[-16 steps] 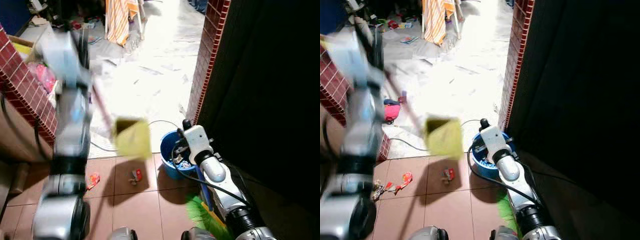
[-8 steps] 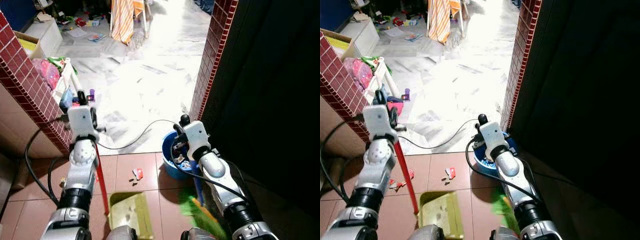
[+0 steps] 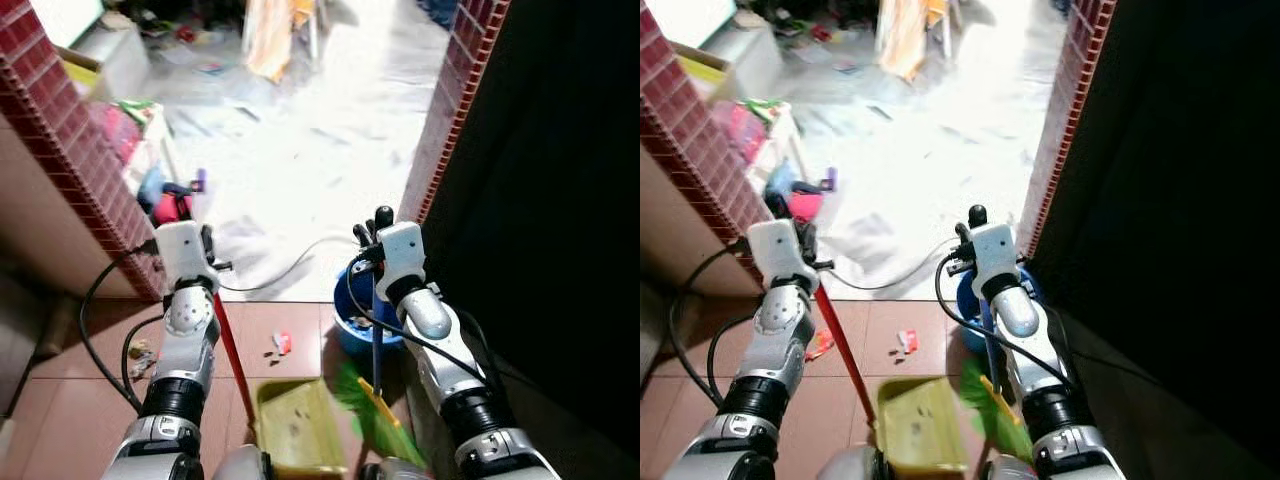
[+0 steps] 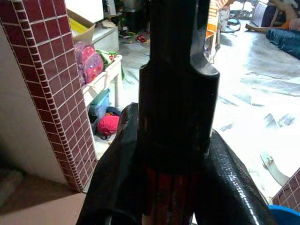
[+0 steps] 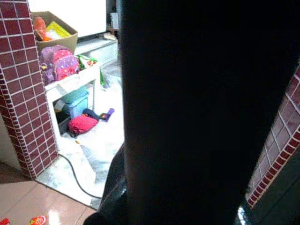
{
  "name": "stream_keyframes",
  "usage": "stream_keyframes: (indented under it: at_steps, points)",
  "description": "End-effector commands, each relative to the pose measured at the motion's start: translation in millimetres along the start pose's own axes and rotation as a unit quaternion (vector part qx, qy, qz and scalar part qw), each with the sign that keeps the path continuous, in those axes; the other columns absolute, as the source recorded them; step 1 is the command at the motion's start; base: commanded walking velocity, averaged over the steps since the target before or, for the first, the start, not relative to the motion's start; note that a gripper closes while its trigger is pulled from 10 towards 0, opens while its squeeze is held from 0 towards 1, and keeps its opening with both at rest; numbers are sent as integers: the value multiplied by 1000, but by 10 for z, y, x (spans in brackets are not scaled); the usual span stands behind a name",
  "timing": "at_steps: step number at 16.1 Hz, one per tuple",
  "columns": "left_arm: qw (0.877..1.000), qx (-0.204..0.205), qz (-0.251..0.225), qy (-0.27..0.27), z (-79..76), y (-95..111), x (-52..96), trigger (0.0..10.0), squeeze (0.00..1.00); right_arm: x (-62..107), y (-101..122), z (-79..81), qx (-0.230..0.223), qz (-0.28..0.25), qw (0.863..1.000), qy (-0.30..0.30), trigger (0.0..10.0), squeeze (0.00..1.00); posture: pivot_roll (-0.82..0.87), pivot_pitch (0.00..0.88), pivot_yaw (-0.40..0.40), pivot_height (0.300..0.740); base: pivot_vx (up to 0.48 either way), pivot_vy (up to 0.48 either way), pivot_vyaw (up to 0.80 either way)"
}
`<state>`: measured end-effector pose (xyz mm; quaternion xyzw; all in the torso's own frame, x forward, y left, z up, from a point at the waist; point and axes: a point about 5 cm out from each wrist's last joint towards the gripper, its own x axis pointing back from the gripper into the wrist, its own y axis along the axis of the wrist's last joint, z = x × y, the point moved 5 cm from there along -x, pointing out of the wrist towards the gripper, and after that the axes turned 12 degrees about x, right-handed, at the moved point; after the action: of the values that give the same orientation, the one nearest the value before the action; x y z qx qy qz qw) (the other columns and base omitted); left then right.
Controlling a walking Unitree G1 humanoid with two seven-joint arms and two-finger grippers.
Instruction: Sweep floor
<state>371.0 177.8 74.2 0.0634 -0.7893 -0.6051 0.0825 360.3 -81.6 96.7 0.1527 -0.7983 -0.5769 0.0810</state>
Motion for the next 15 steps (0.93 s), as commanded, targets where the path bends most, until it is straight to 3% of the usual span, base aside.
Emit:
stream_keyframes:
  at_steps: [1, 14, 15]
  points:
    - [1000, -8, -15, -17, -62, 105, -42, 10000, 0, -43, 125, -36, -5, -26, 1000, -9, 10000, 0, -43, 0, 43, 740, 0, 326, 0]
    - [999, 7, 1, -44, -212, 63, -44, 10000, 0, -62, 149, -22, -9, -33, 999, -12, 10000, 0, -49, 0, 41, 740, 0, 480, 0]
    - [999, 4, -2, -45, -201, 81, -51, 10000, 0, -58, 132, -26, -6, -29, 999, -12, 10000, 0, -48, 0, 39, 740, 0, 0, 0]
